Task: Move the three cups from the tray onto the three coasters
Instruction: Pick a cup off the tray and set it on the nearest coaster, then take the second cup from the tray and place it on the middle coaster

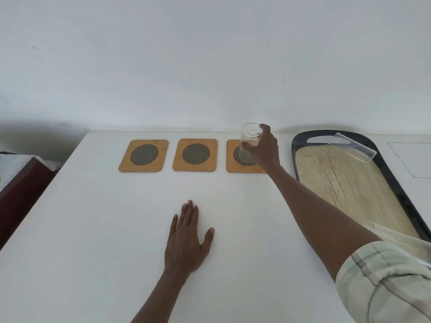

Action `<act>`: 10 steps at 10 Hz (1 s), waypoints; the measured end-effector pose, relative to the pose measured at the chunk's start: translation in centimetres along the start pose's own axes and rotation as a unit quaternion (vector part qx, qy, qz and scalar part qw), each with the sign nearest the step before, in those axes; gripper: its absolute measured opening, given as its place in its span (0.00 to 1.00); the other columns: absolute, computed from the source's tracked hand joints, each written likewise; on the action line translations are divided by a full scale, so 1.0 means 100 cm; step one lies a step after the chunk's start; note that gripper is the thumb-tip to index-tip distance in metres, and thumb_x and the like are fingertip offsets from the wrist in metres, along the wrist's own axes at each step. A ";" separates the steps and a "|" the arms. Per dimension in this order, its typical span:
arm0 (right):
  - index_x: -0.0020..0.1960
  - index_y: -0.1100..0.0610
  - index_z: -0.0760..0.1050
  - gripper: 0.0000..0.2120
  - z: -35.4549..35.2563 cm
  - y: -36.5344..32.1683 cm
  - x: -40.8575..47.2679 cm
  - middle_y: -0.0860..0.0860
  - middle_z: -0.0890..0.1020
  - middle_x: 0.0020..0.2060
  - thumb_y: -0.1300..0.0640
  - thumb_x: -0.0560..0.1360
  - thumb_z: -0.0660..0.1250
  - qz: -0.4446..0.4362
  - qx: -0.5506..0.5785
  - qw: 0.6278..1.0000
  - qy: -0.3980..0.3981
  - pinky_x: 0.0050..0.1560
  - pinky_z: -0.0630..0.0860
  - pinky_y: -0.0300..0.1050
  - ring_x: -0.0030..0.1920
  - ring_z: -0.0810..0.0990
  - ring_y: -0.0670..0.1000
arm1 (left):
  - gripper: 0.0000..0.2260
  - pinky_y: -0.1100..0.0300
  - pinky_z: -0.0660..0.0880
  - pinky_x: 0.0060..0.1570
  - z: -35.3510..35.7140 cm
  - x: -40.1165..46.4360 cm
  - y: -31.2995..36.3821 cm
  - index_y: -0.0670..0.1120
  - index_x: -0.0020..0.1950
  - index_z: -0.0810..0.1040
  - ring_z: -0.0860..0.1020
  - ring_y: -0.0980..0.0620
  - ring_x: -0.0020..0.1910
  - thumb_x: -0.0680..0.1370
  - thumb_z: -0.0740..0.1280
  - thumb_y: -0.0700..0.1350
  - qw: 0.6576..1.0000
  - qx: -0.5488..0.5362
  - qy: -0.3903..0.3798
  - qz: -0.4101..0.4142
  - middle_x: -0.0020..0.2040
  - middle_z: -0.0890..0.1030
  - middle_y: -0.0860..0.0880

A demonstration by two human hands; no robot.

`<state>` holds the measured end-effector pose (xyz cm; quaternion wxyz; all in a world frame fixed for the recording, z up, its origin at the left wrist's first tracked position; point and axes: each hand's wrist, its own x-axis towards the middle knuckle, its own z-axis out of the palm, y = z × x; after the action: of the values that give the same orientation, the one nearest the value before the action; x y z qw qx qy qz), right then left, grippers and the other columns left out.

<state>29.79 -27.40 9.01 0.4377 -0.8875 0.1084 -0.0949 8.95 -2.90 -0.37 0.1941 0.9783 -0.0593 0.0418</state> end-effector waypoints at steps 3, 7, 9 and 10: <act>0.74 0.58 0.62 0.39 0.006 0.001 -0.003 0.59 0.74 0.65 0.48 0.70 0.76 -0.005 -0.006 1.000 0.013 0.61 0.67 0.48 0.67 0.71 0.60 | 0.34 0.53 0.48 0.78 0.000 0.000 0.000 0.44 0.80 0.54 0.45 0.57 0.79 0.80 0.54 0.62 1.000 -0.002 0.004 0.000 0.81 0.50 0.50; 0.80 0.60 0.48 0.51 -0.004 -0.009 -0.013 0.61 0.63 0.74 0.36 0.71 0.71 0.019 0.016 1.000 0.016 0.69 0.63 0.59 0.74 0.60 0.63 | 0.34 0.52 0.49 0.78 0.001 0.000 -0.001 0.44 0.80 0.54 0.45 0.56 0.80 0.80 0.54 0.62 1.000 0.000 0.004 0.000 0.81 0.50 0.50; 0.77 0.65 0.56 0.38 -0.033 -0.008 -0.039 0.63 0.69 0.71 0.41 0.79 0.64 -0.083 0.026 0.981 0.176 0.70 0.63 0.54 0.72 0.66 0.61 | 0.35 0.53 0.47 0.78 -0.001 0.000 0.001 0.44 0.80 0.53 0.44 0.56 0.79 0.79 0.53 0.62 1.000 0.005 -0.002 0.001 0.81 0.49 0.50; 0.68 0.65 0.71 0.24 -0.050 0.005 -0.061 0.60 0.77 0.62 0.48 0.79 0.63 -0.108 0.021 0.973 0.201 0.67 0.66 0.47 0.65 0.72 0.59 | 0.34 0.54 0.47 0.78 0.000 0.000 -0.001 0.45 0.80 0.53 0.44 0.56 0.79 0.80 0.53 0.63 1.000 0.009 -0.007 0.001 0.81 0.48 0.50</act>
<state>22.58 -29.81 11.14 0.4129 -0.8471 0.0959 -0.3206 8.99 -2.83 -0.39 0.1850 0.9802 -0.0615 0.0354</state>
